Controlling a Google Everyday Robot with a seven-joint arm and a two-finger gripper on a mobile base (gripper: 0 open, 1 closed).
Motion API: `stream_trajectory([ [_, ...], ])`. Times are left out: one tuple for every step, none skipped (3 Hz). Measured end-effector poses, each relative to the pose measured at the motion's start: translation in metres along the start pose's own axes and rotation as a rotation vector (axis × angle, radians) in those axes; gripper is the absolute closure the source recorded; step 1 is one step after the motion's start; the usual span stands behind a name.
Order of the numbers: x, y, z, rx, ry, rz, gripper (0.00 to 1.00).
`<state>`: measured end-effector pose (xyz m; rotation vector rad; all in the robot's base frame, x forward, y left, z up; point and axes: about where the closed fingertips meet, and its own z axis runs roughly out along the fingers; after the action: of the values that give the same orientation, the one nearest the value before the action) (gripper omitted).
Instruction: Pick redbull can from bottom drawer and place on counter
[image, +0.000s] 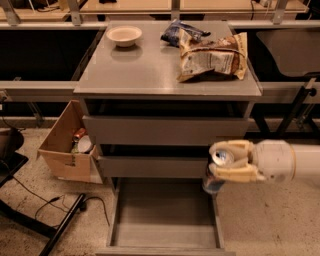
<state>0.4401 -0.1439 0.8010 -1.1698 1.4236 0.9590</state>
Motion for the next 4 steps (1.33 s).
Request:
stream_trajectory([
  [-0.098, -0.029, -0.012, 0.075, -0.005, -0.090, 1.00],
  [-0.098, -0.029, -0.012, 0.075, -0.005, -0.090, 1.00],
  [-0.131, -0.075, 0.000, 0.060, 0.004, -0.092, 1.00],
  [-0.165, -0.137, 0.018, 0.093, 0.012, -0.042, 1.00],
])
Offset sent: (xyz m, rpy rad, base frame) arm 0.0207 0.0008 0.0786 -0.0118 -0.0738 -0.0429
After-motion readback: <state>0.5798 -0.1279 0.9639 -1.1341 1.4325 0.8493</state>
